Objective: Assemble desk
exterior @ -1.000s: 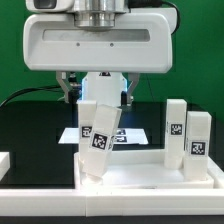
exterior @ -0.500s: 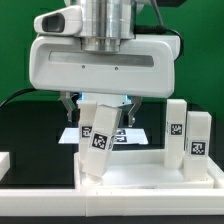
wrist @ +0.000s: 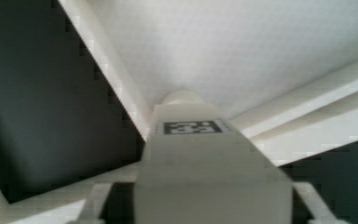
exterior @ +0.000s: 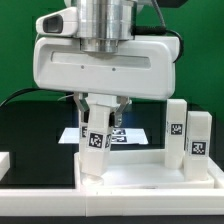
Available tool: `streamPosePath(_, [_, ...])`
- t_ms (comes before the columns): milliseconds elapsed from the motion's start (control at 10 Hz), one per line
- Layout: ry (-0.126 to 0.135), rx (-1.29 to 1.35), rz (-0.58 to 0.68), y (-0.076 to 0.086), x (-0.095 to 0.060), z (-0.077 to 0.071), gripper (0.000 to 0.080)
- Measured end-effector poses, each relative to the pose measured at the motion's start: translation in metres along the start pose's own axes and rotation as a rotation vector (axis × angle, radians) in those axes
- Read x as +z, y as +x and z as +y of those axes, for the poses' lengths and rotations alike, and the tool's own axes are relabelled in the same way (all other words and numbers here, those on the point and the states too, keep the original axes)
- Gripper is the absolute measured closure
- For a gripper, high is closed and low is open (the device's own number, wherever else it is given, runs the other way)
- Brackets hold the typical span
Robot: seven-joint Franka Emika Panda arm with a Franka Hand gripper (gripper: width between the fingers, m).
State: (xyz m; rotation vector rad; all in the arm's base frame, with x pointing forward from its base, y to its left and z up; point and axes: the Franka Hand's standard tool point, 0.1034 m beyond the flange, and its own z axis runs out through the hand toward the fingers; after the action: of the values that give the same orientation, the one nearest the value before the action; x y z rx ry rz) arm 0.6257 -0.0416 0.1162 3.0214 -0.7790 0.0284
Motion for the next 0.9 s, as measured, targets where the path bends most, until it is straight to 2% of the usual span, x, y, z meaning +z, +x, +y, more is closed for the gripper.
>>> streamPosePath(300, [0.003,0.187,-0.001,0.000,0.000,0.000,0.0512])
streamPosePath(400, [0.021,0.283,-0.008,0.002,0.001,0.003,0.0512])
streamPosePath(500, [0.056,0.374,-0.024,0.006,0.001,0.009,0.0512])
streamPosePath(700, [0.158,0.630,-0.081,0.011,0.008,0.020,0.0511])
streamPosePath(800, [0.194,0.746,-0.095,0.012,0.009,0.021,0.0511])
streamPosePath(900, [0.216,0.857,-0.102,0.013,0.010,0.021,0.0511])
